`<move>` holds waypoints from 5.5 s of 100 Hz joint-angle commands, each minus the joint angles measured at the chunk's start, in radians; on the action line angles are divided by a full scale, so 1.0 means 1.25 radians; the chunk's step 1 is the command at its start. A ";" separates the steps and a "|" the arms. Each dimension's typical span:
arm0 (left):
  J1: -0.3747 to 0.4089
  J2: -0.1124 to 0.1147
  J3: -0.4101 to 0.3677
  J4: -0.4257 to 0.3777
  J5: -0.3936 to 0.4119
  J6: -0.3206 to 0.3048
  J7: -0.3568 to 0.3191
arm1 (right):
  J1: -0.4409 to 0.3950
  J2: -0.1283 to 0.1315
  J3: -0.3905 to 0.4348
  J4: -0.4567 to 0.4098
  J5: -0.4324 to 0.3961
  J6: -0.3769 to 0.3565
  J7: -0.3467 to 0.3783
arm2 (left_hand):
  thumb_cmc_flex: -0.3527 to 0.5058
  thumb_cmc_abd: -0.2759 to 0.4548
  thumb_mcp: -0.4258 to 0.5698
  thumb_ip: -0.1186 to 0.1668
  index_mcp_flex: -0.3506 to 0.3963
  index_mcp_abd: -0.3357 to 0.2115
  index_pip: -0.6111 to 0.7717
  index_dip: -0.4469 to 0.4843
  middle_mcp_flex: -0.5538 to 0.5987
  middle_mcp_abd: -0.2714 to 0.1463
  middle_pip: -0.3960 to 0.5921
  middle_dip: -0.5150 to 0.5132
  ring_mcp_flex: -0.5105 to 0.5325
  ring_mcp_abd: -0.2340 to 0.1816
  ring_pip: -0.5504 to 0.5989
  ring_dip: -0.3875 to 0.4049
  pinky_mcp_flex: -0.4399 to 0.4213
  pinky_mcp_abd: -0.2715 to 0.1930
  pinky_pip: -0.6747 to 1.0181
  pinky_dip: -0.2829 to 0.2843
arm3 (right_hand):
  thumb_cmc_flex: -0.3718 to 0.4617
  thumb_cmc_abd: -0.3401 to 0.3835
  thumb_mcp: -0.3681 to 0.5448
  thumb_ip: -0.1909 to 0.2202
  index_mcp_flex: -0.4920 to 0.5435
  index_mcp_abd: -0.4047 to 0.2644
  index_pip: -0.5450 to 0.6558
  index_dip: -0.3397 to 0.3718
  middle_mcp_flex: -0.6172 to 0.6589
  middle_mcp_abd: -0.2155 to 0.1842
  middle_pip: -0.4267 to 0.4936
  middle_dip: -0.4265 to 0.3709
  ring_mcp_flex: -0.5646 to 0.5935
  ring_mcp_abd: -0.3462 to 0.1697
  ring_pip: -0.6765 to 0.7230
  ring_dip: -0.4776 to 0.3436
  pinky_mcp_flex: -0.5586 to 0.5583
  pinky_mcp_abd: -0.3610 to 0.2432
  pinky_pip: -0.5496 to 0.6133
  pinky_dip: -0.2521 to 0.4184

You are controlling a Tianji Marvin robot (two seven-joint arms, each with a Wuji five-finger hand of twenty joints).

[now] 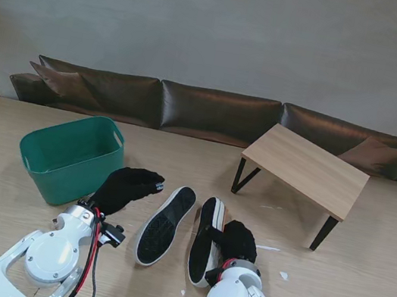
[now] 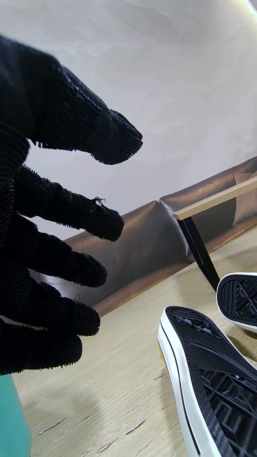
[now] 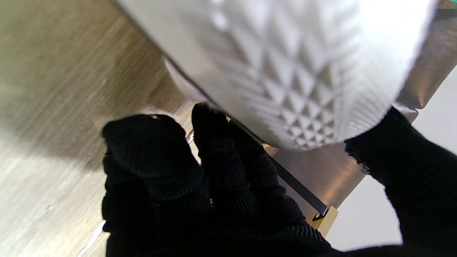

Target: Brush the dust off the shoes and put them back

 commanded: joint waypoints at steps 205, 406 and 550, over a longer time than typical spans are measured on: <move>0.006 0.001 -0.006 -0.002 -0.018 -0.013 -0.027 | 0.039 0.115 -0.032 -0.010 -0.367 0.043 0.210 | 0.022 0.038 -0.037 0.032 0.027 0.000 0.009 0.012 0.032 -0.004 0.009 0.016 -0.019 0.003 -0.005 0.010 0.001 -0.028 -0.018 0.014 | 0.063 -0.084 0.042 0.012 -0.038 -0.091 0.059 0.015 -0.020 -0.127 0.013 -0.023 0.030 -0.147 -0.070 -0.011 0.080 -0.105 -0.035 -0.055; 0.007 0.001 -0.004 -0.003 -0.029 0.001 -0.034 | 0.103 0.154 -0.087 -0.015 -0.524 0.103 0.311 | 0.037 0.072 -0.076 0.035 0.037 0.006 0.012 0.013 0.037 0.004 0.010 0.016 -0.017 0.010 -0.006 0.009 0.005 -0.024 -0.026 0.017 | -0.039 0.016 -0.072 0.024 -0.144 -0.109 0.037 0.034 -0.213 -0.151 -0.062 -0.084 -0.188 -0.148 -0.270 -0.035 -0.060 -0.137 -0.132 -0.041; 0.020 0.012 -0.008 -0.038 0.005 0.053 -0.069 | -0.097 0.135 0.155 -0.183 -0.306 -0.262 0.236 | 0.044 0.070 -0.088 0.037 0.019 0.007 0.002 0.009 0.008 -0.007 0.002 0.010 -0.046 -0.005 -0.027 0.002 0.001 -0.035 -0.098 0.005 | -0.037 0.083 -0.131 0.043 -0.075 -0.264 -0.046 0.136 -0.287 -0.168 -0.169 -0.147 -0.340 -0.121 -0.514 -0.128 -0.169 -0.109 -0.317 -0.092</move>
